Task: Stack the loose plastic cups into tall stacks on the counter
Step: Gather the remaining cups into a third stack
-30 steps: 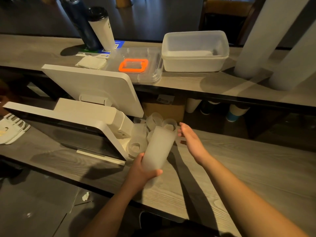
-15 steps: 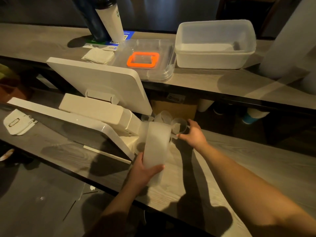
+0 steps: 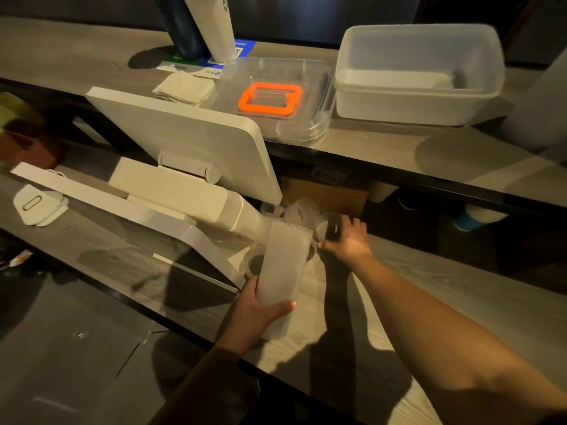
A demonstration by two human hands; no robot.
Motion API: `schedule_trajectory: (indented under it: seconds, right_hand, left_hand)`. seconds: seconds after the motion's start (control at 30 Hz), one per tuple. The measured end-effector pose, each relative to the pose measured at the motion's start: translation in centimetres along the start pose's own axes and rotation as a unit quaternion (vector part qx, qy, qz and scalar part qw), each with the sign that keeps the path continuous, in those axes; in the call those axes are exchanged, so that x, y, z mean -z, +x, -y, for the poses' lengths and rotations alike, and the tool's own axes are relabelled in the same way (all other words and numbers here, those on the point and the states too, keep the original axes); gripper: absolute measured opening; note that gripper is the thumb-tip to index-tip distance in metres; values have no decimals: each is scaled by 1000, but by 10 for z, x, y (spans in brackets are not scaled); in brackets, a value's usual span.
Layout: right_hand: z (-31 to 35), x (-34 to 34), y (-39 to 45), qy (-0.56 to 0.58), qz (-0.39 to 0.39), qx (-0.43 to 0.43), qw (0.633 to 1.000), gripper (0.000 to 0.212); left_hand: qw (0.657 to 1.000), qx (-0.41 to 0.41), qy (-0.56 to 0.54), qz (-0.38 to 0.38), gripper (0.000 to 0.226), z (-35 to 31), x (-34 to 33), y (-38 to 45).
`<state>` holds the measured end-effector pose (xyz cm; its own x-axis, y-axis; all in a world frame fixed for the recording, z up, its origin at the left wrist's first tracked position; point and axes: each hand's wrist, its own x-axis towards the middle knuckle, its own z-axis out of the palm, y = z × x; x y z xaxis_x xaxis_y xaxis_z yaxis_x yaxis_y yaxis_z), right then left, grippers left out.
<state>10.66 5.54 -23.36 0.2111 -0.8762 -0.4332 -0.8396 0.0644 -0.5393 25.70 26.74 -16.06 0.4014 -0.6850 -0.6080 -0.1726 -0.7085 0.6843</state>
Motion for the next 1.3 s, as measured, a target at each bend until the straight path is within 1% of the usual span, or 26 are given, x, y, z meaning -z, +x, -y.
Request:
schedule_trajectory:
  seconds: [0.07, 0.17, 0.27, 0.43, 0.53, 0.7, 0.73, 0.8, 0.87, 0.97, 1.03, 1.1, 1.23, 1.3]
  right_hand:
    - [1, -1, 1, -1, -5, 2, 1000, 91]
    - [4, 1, 0, -4, -13, 10, 1000, 83]
    - [0, 2, -10, 81, -21, -20, 996, 78]
    - [-16, 5, -41, 211, -44, -47, 975, 74]
    - [-25, 11, -57, 287, -56, -42, 955, 70]
    - [-31, 34, -78, 407, -60, -46, 910, 43]
    - [-32, 38, -82, 432, -56, -48, 899, 42]
    - [-30, 49, -90, 480, -40, -41, 875, 46]
    - [-24, 60, -99, 506, -26, -19, 862, 44]
    - [-9, 77, -111, 526, 6, 45, 849, 33]
    - [0, 87, -117, 522, 25, 78, 849, 32]
    - [8, 93, -122, 501, 34, 97, 859, 32]
    - [15, 96, -132, 397, 35, 136, 907, 40]
    - [17, 97, -137, 365, 32, 150, 918, 39]
  left_hand:
    - [1000, 2, 1, -2, 84, 0, 0, -2]
    - [1000, -1, 10, -6, 92, 1, 3, -5]
    - [1000, -3, 5, -6, 96, 0, 5, -8]
    - [1000, -23, 3, -12, 93, -1, 6, -14]
    - [999, -31, -7, -6, 92, 0, 6, -16]
    - [999, -50, -16, 2, 81, 2, 3, -20]
    - [998, -53, -17, -1, 80, 3, 1, -21]
    - [998, -60, -13, -6, 78, 4, -1, -23]
    - [998, -60, 1, -8, 80, 5, -3, -24]
    - [997, -69, 23, -2, 87, 5, -5, -27]
    - [996, -82, 44, -3, 89, 3, -8, -31]
    - [993, -98, 70, -3, 90, 0, -11, -35]
    - [988, -112, 106, -2, 91, -8, -15, -41]
    - [988, -115, 104, -1, 93, -10, -15, -42]
